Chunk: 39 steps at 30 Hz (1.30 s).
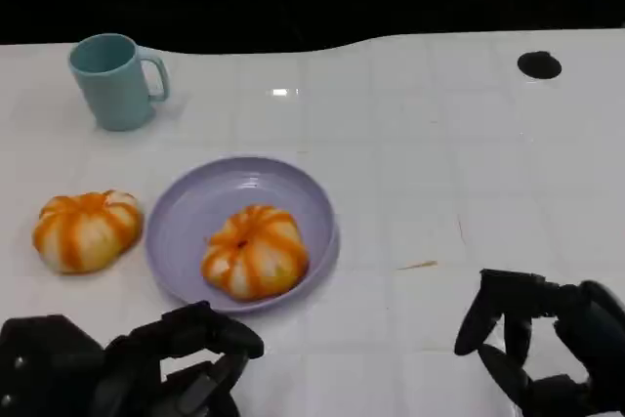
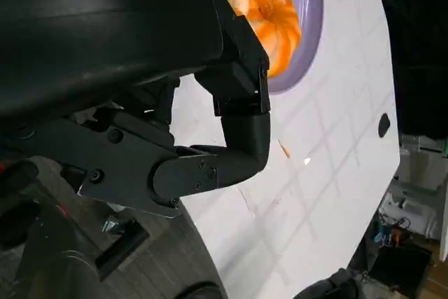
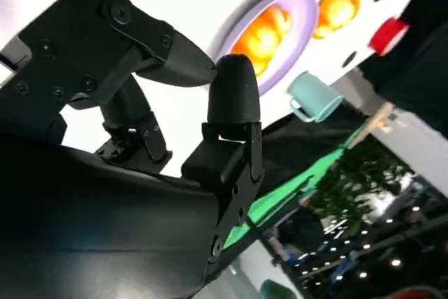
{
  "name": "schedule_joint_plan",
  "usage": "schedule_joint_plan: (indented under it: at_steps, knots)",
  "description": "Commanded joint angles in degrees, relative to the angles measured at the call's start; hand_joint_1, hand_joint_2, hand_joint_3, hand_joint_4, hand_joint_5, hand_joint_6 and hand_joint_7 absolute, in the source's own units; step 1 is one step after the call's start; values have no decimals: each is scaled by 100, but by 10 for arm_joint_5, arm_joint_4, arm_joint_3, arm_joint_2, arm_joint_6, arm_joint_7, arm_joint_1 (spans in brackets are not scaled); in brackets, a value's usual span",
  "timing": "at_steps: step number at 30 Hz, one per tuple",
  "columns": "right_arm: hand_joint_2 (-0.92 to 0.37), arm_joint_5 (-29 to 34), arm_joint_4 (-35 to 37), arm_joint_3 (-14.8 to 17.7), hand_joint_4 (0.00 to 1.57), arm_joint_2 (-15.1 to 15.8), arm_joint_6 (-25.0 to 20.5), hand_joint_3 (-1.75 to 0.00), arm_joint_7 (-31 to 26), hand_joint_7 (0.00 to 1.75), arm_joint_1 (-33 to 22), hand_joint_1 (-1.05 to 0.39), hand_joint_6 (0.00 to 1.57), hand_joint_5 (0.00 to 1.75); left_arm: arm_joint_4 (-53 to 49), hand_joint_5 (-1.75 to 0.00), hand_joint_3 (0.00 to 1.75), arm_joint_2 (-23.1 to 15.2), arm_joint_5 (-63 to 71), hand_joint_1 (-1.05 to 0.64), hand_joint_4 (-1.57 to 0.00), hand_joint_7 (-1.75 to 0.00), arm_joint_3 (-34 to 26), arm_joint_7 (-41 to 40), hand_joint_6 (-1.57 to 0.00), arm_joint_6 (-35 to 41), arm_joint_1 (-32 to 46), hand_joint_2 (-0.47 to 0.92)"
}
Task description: Grasp the bread from the table and place it into the plate.
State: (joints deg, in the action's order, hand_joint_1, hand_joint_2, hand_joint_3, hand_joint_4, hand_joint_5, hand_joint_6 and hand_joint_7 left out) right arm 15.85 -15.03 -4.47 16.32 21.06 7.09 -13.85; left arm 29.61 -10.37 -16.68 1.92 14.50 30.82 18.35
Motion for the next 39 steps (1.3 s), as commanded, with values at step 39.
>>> schedule_joint_plan:
  at_steps: [39]
  knots:
    - [-39, 76, 16, 3, 99, -6, -59, -120, -41, 145, -20, -18, 84, 175, -35, -175, 51, -13, 12, -37, -62, -128, -16, 8, -60, -27, -13, 92]
